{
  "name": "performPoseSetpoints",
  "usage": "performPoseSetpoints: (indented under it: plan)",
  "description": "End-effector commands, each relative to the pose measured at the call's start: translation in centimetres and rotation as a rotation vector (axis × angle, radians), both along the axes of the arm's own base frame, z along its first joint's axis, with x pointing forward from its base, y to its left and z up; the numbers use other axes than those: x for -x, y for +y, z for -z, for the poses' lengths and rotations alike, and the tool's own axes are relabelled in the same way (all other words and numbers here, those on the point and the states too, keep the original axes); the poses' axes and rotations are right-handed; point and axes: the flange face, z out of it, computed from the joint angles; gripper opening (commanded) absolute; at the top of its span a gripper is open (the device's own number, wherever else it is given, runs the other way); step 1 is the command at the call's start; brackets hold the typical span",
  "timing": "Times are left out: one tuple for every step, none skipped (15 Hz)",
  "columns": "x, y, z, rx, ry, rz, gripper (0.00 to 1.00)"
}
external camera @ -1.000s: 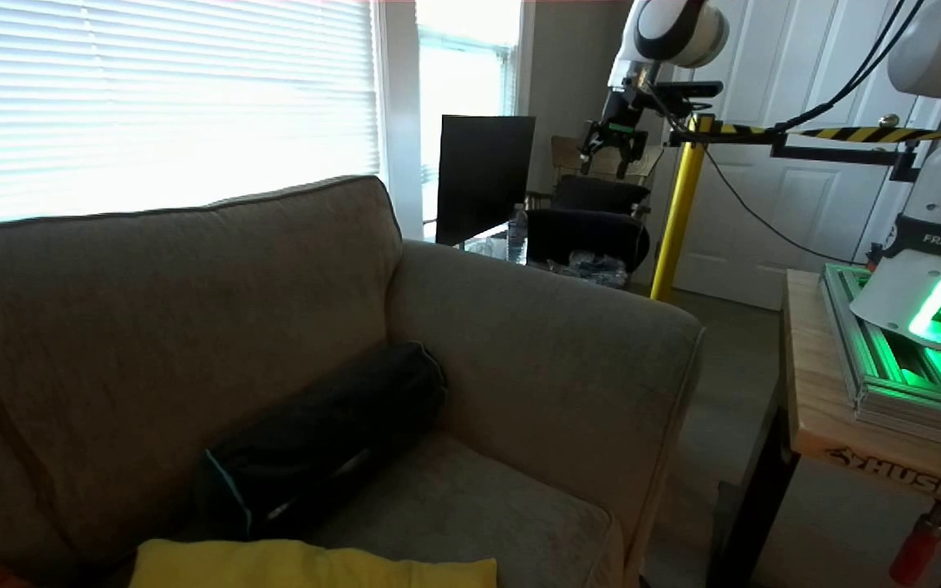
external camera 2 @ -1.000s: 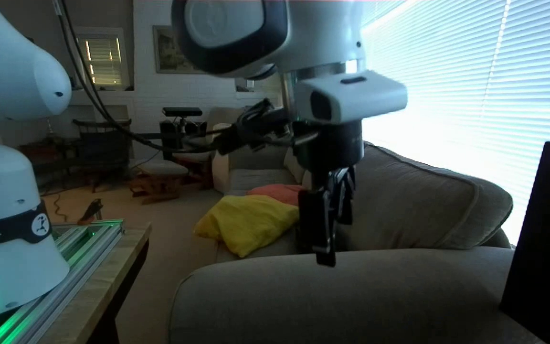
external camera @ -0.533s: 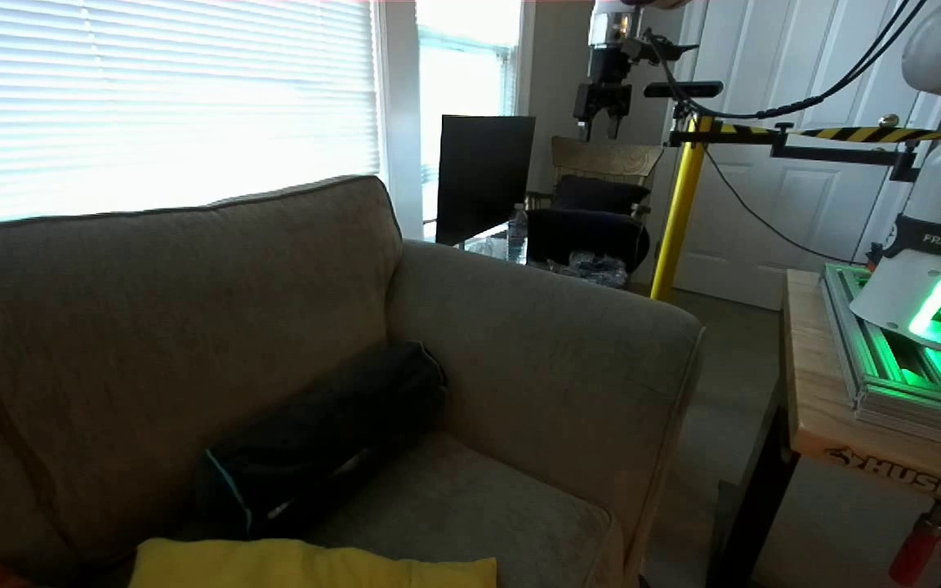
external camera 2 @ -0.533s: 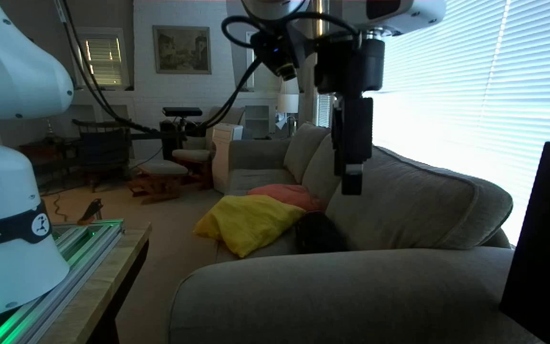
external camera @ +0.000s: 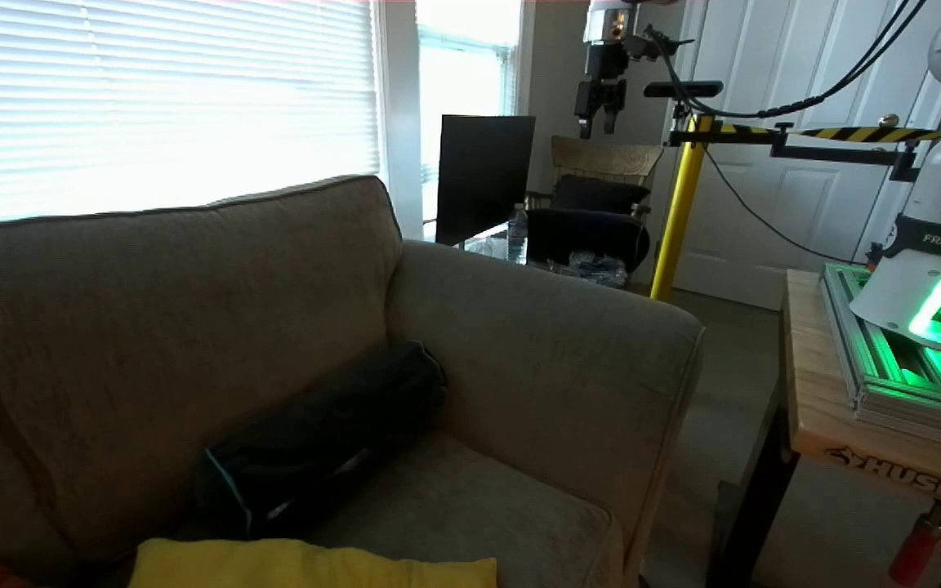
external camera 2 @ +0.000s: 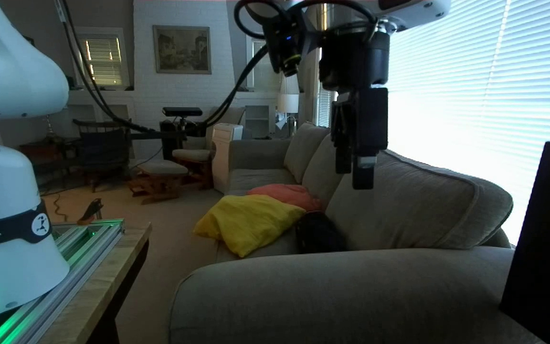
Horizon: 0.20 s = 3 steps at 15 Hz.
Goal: Put the thing soon the table
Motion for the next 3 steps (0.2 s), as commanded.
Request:
performPoseSetpoints:
  plan:
    - [-0.01, -0.03, -0.06, 0.000, 0.000, 0.000, 1.00]
    - [-0.01, -0.03, -0.06, 0.000, 0.000, 0.000, 1.00]
    - [-0.01, -0.03, -0.06, 0.000, 0.000, 0.000, 1.00]
